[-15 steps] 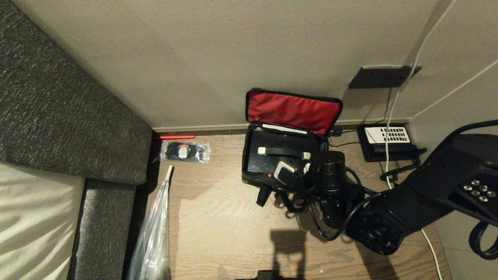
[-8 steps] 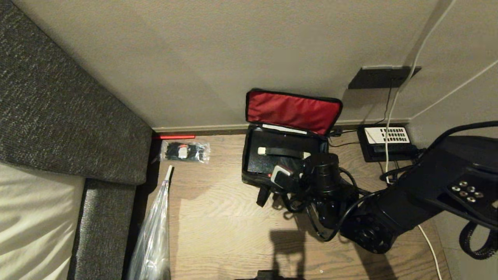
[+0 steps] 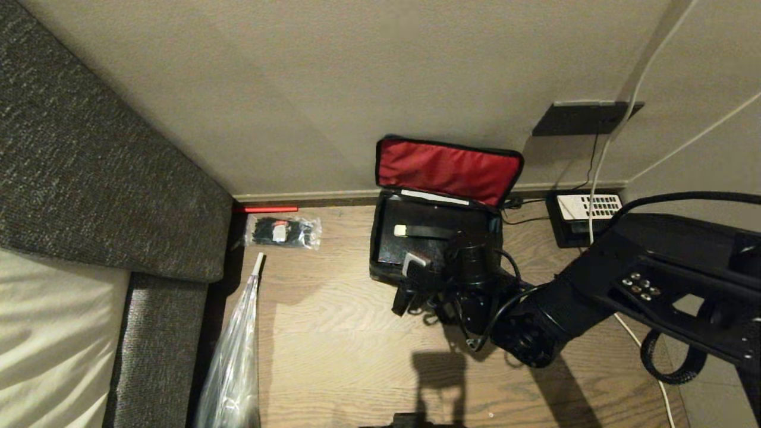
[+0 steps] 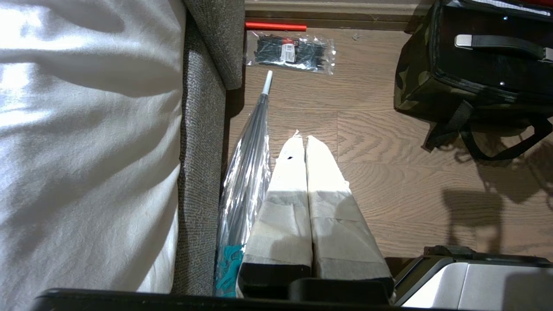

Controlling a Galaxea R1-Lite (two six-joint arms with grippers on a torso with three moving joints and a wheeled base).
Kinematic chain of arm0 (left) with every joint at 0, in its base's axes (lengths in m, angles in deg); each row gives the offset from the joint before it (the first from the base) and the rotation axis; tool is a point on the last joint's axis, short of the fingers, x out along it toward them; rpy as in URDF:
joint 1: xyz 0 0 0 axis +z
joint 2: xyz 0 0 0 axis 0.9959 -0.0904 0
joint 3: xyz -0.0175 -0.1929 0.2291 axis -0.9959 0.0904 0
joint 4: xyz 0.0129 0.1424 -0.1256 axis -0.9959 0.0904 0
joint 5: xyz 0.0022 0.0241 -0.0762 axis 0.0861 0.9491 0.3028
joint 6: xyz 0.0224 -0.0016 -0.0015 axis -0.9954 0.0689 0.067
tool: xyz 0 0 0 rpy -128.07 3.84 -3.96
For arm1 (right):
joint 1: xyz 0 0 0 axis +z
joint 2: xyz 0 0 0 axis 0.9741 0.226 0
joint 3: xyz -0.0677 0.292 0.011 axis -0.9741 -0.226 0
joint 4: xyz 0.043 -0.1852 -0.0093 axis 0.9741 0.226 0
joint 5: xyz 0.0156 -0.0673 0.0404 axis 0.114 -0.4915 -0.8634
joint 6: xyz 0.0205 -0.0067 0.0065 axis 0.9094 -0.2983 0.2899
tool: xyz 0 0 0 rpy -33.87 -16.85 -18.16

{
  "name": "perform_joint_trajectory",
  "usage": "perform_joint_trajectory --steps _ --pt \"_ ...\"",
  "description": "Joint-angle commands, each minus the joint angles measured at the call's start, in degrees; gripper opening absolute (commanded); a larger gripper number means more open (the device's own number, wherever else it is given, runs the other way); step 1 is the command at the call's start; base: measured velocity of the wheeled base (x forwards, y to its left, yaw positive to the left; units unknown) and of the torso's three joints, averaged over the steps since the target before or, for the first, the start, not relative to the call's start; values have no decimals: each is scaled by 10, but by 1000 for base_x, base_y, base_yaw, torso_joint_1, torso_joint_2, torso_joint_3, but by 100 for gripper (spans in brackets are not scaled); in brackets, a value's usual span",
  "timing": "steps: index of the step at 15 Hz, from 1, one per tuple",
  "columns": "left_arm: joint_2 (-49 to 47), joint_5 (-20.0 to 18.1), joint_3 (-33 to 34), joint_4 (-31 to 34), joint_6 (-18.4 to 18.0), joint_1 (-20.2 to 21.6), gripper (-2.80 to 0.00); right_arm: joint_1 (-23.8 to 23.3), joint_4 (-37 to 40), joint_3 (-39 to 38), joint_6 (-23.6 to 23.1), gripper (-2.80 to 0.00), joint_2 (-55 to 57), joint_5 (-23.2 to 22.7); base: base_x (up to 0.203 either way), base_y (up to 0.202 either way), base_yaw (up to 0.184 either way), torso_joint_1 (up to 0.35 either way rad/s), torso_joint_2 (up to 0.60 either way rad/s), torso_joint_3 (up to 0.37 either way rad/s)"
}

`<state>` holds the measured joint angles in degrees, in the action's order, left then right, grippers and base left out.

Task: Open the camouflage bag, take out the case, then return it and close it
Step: Grip the handle

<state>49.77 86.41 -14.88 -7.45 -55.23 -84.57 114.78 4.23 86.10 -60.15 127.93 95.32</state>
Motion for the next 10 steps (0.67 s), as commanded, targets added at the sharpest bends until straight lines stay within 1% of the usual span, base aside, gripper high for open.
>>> perform_joint_trajectory --steps 1,3,5,7,9,10 --pt "1 0 2 0 0 0 -280 -12 -11 41 -13 0 53 16 0 0 0 0 0 0" --pt "1 0 2 0 0 0 -280 -22 -37 71 -14 0 87 18 0 0 0 0 0 0" --pt "1 0 2 0 0 0 -280 -30 -122 98 -39 0 125 18 0 0 0 0 0 0" --pt "1 0 2 0 0 0 -280 -32 -159 125 -48 0 150 18 0 0 0 0 0 0" --pt "1 0 2 0 0 0 -280 -35 -197 180 -50 0 179 18 0 0 0 0 0 0" --pt "1 0 2 0 0 0 -280 -37 -224 194 -57 0 197 17 0 0 0 0 0 0"
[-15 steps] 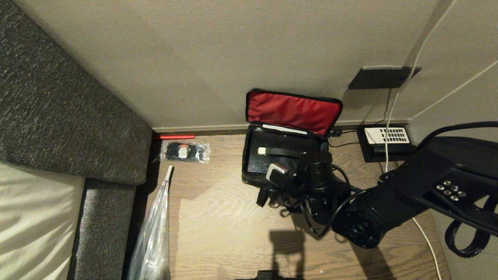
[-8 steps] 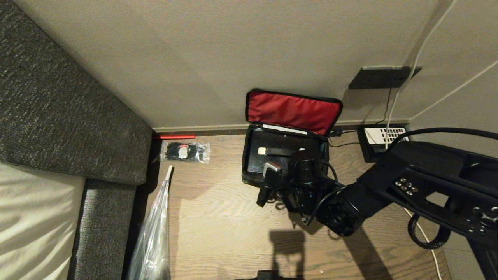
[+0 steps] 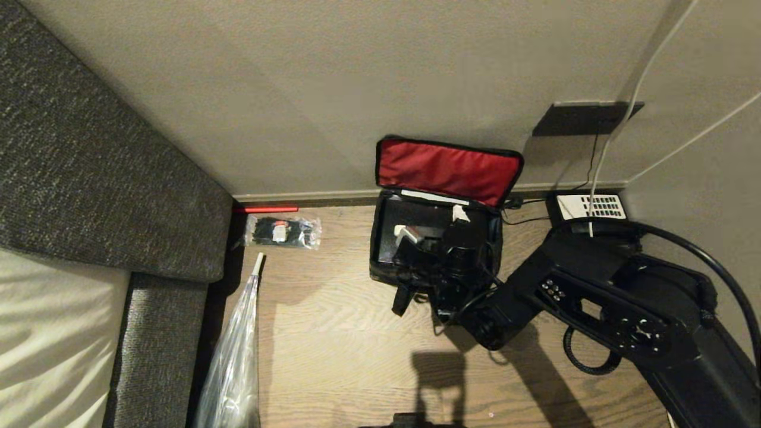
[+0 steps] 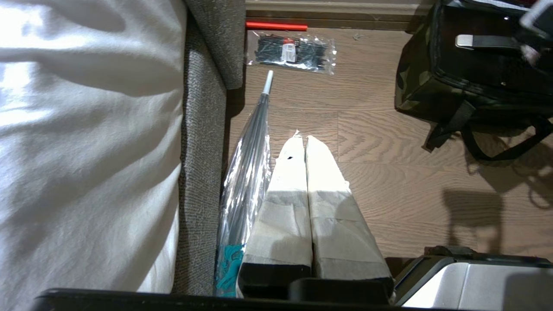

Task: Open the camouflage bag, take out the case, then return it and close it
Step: Grip the handle

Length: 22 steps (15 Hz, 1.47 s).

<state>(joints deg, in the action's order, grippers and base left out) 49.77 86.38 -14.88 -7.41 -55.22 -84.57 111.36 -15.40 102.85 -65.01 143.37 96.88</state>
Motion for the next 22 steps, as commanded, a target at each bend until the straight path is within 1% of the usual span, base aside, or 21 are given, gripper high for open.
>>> perform_joint_trajectory --steps 1,4,6,8,10,12,14,15,16,18,19,22 --pt "1 0 2 0 0 0 -280 -4 -37 31 -17 0 51 2 0 0 0 0 0 0" --pt "1 0 2 0 0 0 -280 -4 -37 53 -23 0 76 -1 0 0 0 0 0 0" --pt "1 0 2 0 0 0 -280 -4 -36 74 -54 0 95 -1 0 0 0 0 0 0" --pt "1 0 2 0 0 0 -280 -5 -36 94 -58 0 109 -3 0 0 0 0 0 0" --pt "1 0 2 0 0 0 -280 -5 -34 124 -60 0 126 -20 0 0 0 0 0 0" --pt "1 0 2 0 0 0 -280 -5 -31 127 -64 0 126 -27 0 0 0 0 0 0" --pt "1 0 2 0 0 0 -280 -12 -45 141 -96 0 128 -31 0 0 0 0 0 0" --pt "1 0 2 0 0 0 -280 -16 -50 146 -105 0 130 -35 0 0 0 0 0 0" --pt "1 0 2 0 0 0 -280 -22 -54 163 -117 0 135 -44 0 0 0 0 0 0" --pt "1 0 2 0 0 0 -280 -37 -61 182 -136 0 142 -105 0 0 0 0 0 0" --pt "1 0 2 0 0 0 -280 -41 -66 179 -137 0 141 -116 0 0 0 0 0 0" --pt "1 0 2 0 0 0 -280 -45 -71 178 -133 0 141 -122 0 0 0 0 0 0"
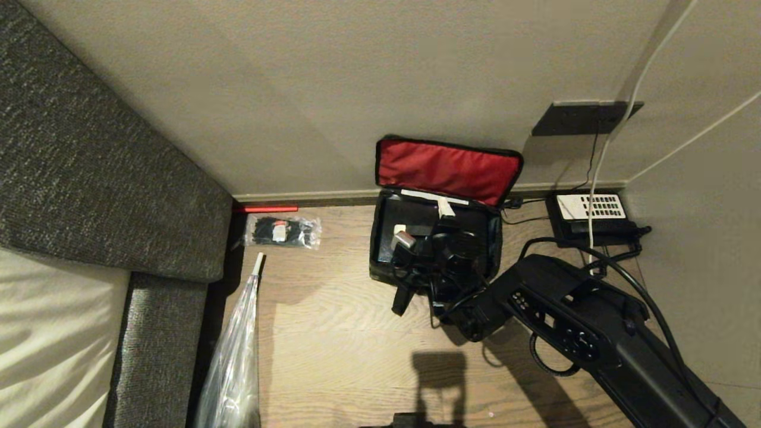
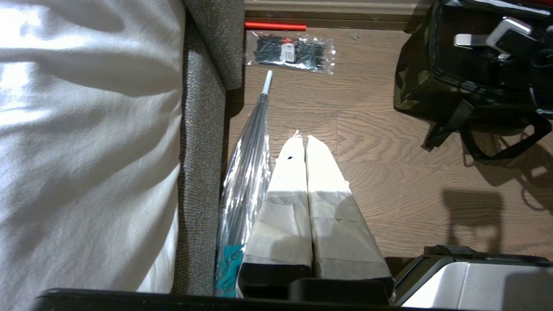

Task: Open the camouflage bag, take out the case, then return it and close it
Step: Grip the handle

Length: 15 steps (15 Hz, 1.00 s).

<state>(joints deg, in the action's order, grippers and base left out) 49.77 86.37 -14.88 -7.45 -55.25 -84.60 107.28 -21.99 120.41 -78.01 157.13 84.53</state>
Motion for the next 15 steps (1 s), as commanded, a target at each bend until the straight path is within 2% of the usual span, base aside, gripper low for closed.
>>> perform_joint_trajectory --steps 1,9,10,11,15 --pt "1 0 2 0 0 0 -280 -5 -7 9 -3 0 7 2 0 0 0 0 0 0" --pt "1 0 2 0 0 0 -280 -5 -11 45 8 0 20 -3 0 0 0 0 0 0" --pt "1 0 2 0 0 0 -280 -5 -11 45 8 -187 20 -4 0 0 0 0 0 0" --pt "1 0 2 0 0 0 -280 -5 -12 44 9 -280 20 -8 0 0 0 0 0 0" --pt "1 0 2 0 0 0 -280 -4 -14 40 18 -280 18 -7 0 0 0 0 0 0"
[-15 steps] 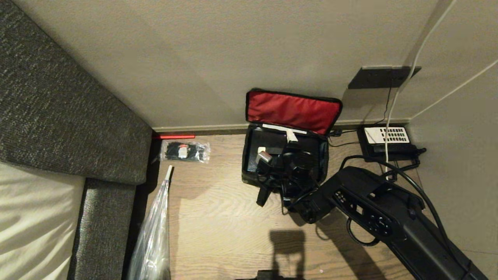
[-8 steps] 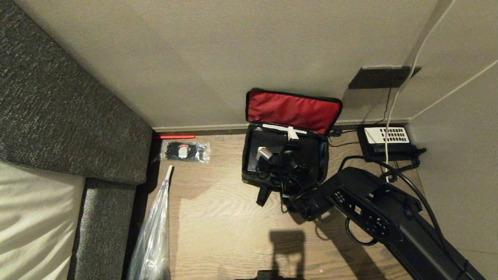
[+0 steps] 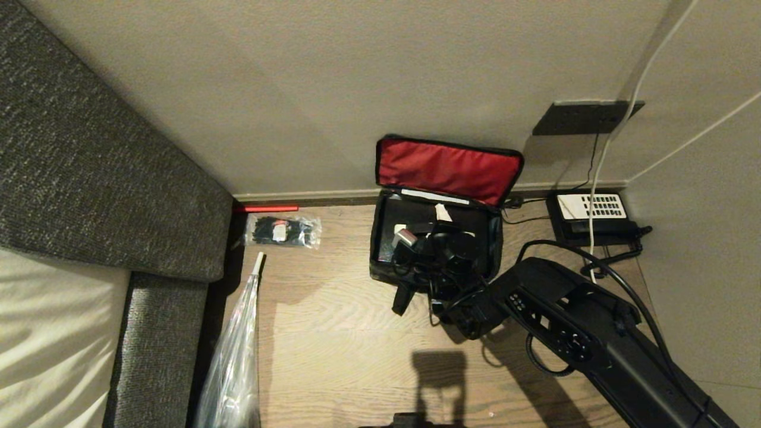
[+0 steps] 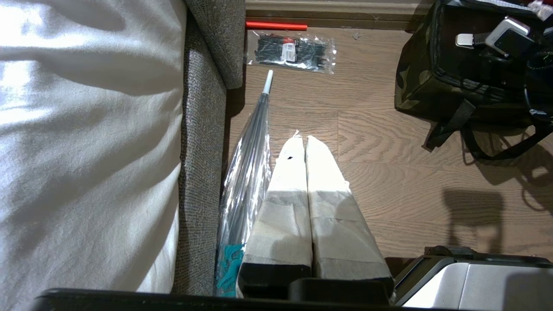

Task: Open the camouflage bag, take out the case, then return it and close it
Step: Grip the handle

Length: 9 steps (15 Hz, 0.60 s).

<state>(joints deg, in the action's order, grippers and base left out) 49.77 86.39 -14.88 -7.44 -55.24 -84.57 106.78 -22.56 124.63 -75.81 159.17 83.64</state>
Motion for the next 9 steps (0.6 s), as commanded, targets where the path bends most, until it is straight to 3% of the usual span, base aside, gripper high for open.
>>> perform_joint_trajectory --steps 1,9 --pt "1 0 2 0 1 0 -280 4 -14 -9 -1 -280 -4 4 0 0 0 0 0 0" --pt "1 0 2 0 0 0 -280 19 -79 -80 0 -280 -36 7 0 0 0 0 0 0"
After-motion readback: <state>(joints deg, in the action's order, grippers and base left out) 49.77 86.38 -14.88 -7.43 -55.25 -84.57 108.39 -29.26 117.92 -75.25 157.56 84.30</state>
